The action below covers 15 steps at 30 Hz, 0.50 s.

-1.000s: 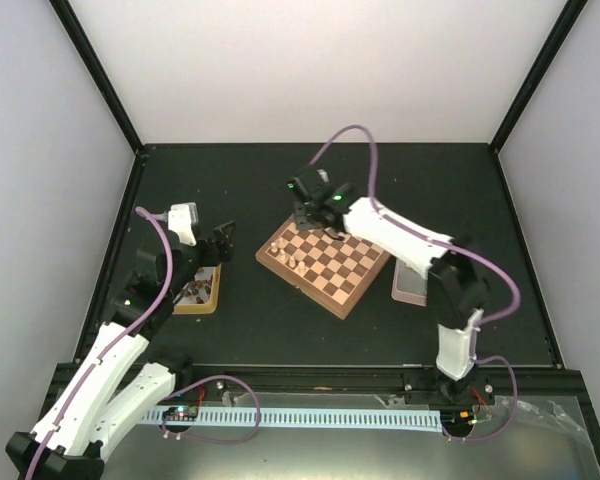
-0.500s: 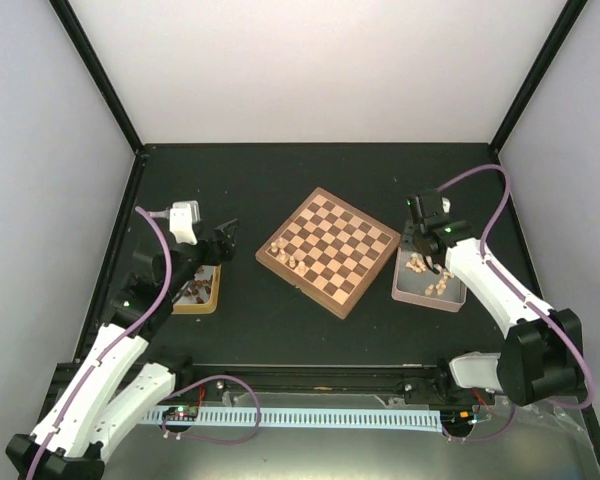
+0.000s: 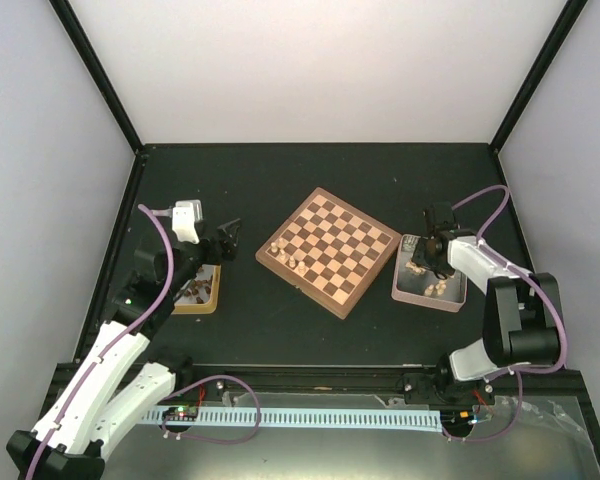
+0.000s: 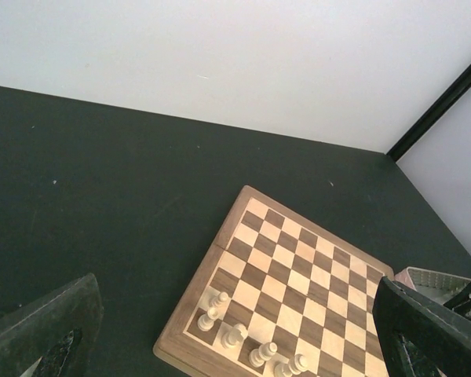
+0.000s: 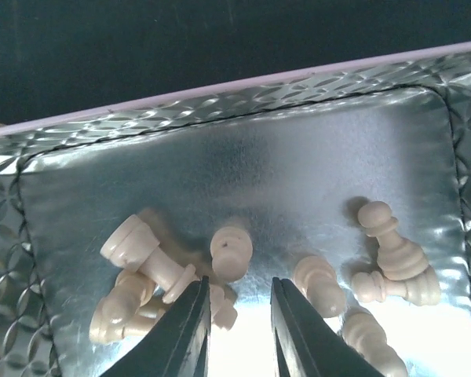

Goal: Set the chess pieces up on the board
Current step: Pick up the chess piece from the storage box.

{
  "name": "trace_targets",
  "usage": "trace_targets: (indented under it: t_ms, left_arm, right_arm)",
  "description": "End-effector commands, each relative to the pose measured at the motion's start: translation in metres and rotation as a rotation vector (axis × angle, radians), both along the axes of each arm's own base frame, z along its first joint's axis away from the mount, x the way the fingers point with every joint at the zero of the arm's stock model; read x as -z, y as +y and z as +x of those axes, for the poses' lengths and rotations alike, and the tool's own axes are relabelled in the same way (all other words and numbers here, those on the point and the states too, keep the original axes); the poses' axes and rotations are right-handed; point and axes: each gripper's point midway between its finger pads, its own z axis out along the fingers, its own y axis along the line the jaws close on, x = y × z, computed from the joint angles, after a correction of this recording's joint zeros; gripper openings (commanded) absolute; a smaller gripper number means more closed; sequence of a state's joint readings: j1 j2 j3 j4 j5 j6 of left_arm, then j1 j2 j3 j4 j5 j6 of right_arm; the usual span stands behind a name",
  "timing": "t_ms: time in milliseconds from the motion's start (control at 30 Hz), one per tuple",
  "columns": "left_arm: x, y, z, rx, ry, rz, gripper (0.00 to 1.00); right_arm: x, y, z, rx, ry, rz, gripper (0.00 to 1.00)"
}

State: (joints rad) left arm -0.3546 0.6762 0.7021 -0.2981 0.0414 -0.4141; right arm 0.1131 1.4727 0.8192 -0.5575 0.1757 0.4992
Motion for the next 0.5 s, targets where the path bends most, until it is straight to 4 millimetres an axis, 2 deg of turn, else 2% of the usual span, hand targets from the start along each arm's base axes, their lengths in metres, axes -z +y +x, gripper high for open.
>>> trace_targets:
  t_ms: [0, 333, 467]
  left_arm:
    - [-0.005, -0.002, 0.001, 0.012, -0.019, -0.016, 0.96]
    - [-0.008, -0.003, 0.002, 0.013, -0.025, -0.018, 0.96]
    - [-0.008, -0.002, 0.002, 0.010, -0.024, -0.018, 0.96]
  right_arm:
    - [0.001, -0.001, 0.014, 0.000, -0.039, 0.013, 0.22]
    - [0.005, -0.007, 0.027, 0.019, -0.032, -0.009, 0.21]
    - [0.004, -0.008, 0.028, 0.021, -0.035, -0.018, 0.15]
